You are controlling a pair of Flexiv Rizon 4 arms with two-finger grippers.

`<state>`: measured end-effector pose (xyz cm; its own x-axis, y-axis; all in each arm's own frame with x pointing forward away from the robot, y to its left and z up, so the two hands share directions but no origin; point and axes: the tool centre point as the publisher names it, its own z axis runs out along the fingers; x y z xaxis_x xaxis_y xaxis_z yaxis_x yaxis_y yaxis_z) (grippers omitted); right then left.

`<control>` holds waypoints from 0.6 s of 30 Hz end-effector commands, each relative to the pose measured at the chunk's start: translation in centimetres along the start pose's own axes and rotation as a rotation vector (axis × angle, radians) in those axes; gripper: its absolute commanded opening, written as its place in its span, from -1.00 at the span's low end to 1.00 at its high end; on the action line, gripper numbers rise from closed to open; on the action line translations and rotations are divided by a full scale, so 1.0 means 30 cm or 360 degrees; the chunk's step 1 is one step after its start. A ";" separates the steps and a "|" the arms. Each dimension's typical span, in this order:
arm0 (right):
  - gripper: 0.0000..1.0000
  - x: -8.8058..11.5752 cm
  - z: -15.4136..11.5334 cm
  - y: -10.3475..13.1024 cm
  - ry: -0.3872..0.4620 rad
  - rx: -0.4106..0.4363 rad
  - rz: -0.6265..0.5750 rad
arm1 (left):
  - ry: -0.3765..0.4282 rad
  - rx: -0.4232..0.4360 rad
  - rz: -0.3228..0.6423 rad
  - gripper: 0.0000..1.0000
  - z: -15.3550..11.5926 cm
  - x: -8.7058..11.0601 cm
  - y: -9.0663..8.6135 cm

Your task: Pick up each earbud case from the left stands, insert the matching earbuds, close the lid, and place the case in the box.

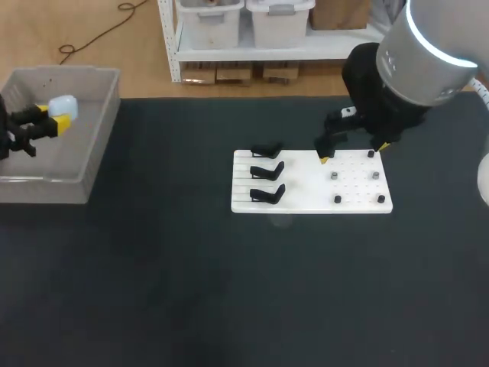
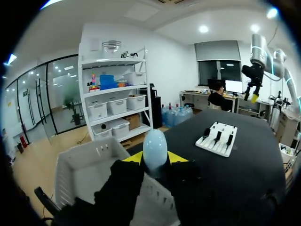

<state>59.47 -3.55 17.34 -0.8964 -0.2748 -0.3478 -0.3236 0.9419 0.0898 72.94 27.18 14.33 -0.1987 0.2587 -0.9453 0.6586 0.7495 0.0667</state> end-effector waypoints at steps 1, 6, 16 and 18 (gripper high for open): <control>1.00 0.006 0.000 -0.001 -0.0010 0.0002 0.0001 | 0.0004 -0.0346 0.0000 -1.00 0.052 0.014 0.074; 1.00 0.006 0.000 -0.001 -0.0010 0.0002 0.0001 | 0.0014 -0.0391 0.0011 -1.00 0.047 0.015 0.156; 1.00 0.006 0.000 -0.001 -0.0010 0.0002 0.0001 | 0.0129 -0.0477 0.0054 -1.00 0.014 0.023 0.226; 1.00 0.006 0.000 -0.001 -0.0010 0.0002 0.0001 | 0.0145 -0.0488 0.0055 -1.00 0.009 0.029 0.234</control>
<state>59.47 -3.55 17.33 -0.8963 -0.2748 -0.3480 -0.3237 0.9419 0.0898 77.45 32.71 13.93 -0.2461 0.3232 -0.9138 0.5828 0.8026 0.1269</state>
